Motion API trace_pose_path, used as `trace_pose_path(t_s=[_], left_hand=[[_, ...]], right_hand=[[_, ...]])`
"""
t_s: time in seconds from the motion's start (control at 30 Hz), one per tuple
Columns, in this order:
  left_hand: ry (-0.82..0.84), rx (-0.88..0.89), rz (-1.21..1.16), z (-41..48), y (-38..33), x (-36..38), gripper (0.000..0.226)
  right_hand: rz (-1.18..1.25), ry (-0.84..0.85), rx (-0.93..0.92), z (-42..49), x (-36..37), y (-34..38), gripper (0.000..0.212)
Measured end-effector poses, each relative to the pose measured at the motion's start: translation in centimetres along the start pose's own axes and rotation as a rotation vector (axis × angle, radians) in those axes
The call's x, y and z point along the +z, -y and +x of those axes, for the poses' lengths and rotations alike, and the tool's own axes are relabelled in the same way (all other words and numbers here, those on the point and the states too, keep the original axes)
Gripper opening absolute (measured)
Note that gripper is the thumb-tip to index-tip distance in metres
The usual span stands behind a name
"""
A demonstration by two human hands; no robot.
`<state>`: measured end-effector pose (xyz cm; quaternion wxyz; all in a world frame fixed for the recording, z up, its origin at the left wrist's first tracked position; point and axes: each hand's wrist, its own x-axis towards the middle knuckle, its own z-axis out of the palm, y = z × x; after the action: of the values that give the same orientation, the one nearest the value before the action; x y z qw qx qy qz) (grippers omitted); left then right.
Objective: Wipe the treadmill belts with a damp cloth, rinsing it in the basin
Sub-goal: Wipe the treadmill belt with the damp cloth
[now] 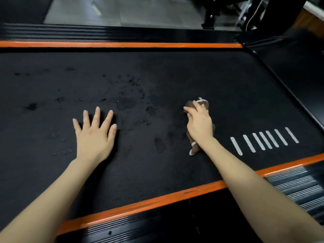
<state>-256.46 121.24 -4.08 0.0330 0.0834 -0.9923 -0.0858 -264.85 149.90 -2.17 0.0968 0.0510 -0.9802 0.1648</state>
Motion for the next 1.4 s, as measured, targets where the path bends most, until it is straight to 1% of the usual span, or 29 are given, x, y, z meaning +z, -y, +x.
trace_pose_path(t_s=[0.07,0.13,0.2,0.27,0.33,0.37,0.5,0.53,0.57,0.6,0.63,0.67,0.73,0.8,0.83,0.87,0.9,0.97,1.03,1.1,1.13,1.2,1.23,1.33,1.4], left_hand=[[0.002,-0.053,0.004,1.2,0.9,-0.1,0.068],[0.015,-0.083,0.01,2.6,1.3,-0.2,0.063],[0.029,-0.102,0.012,3.8,1.5,-0.1,0.056],[0.033,-0.107,0.011,4.6,1.6,0.3,0.054],[0.019,-0.105,0.018,4.6,1.7,0.8,0.054],[0.006,-0.104,0.018,4.6,1.8,1.0,0.053],[-0.001,-0.104,0.018,4.6,1.9,1.2,0.053],[-0.006,-0.106,0.02,4.6,1.9,1.2,0.053],[-0.013,-0.107,0.024,4.7,2.0,1.3,0.054],[-0.016,-0.106,0.027,4.6,2.0,1.4,0.056],[-0.019,-0.104,0.027,4.6,2.1,1.5,0.059],[-0.023,-0.102,0.024,4.7,2.1,1.5,0.061],[-0.025,-0.099,0.029,4.7,2.1,1.5,0.061],[-0.03,-0.099,0.039,4.6,2.1,1.5,0.061],[-0.036,-0.098,0.042,4.6,2.0,1.5,0.061],[-0.038,-0.098,0.044,4.6,2.0,1.6,0.061],[-0.036,-0.099,0.045,4.6,2.1,1.6,0.061],[-0.024,-0.102,0.041,4.7,2.1,1.7,0.061],[-0.021,-0.106,0.041,4.7,2.0,1.7,0.061],[-0.025,-0.114,0.04,4.6,2.1,1.7,0.062],[-0.025,-0.113,0.037,4.6,2.1,1.6,0.062],[-0.028,-0.109,0.033,4.6,2.0,1.6,0.062],[-0.03,-0.107,0.034,4.6,2.0,1.6,0.062],[-0.037,-0.105,0.031,4.6,2.0,1.6,0.061],[-0.032,-0.105,0.035,4.5,2.0,1.6,0.061]], right_hand=[[0.015,-0.002,-0.277,-3.9,0.3,1.7,0.035],[0.022,0.147,-0.515,-8.8,0.3,3.3,0.041],[0.037,0.254,-0.631,-10.1,0.1,3.5,0.042],[0.032,0.276,-0.696,-8.2,-0.2,3.1,0.047],[0.028,0.275,-0.705,-5.4,0.4,3.0,0.05],[0.045,0.258,-0.659,-3.8,1.0,3.1,0.048],[0.103,0.119,-0.308,4.1,3.3,5.4,0.035],[0.101,0.098,-0.246,5.3,3.7,6.2,0.033],[0.09,0.083,-0.223,5.4,3.9,7.0,0.032],[0.079,0.069,-0.251,4.4,4.1,7.4,0.032],[0.078,0.065,-0.346,2.4,4.0,7.4,0.035],[0.072,0.096,-0.474,-0.3,3.5,7.3,0.04],[0.068,0.248,-0.711,-5.2,2.4,6.6,0.047],[0.085,0.359,-0.825,-5.8,1.6,5.8,0.053],[0.078,0.367,-0.861,-4.5,1.6,5.7,0.054],[0.059,0.358,-0.866,-2.8,1.9,5.8,0.054],[0.049,0.336,-0.819,-0.6,2.4,6.3,0.053],[0.056,0.257,-0.609,4.7,3.8,7.2,0.049],[0.067,0.221,-0.422,9.0,5.1,8.2,0.041],[0.098,0.173,-0.38,10.4,6.0,9.2,0.036],[0.102,0.157,-0.382,9.6,5.9,9.3,0.035],[0.124,0.153,-0.45,5.5,4.9,8.6,0.039],[0.137,0.178,-0.514,2.6,4.1,8.0,0.041],[0.132,0.331,-0.745,-4.7,2.1,5.9,0.045],[0.119,0.394,-0.837,-4.4,1.5,5.3,0.049]])
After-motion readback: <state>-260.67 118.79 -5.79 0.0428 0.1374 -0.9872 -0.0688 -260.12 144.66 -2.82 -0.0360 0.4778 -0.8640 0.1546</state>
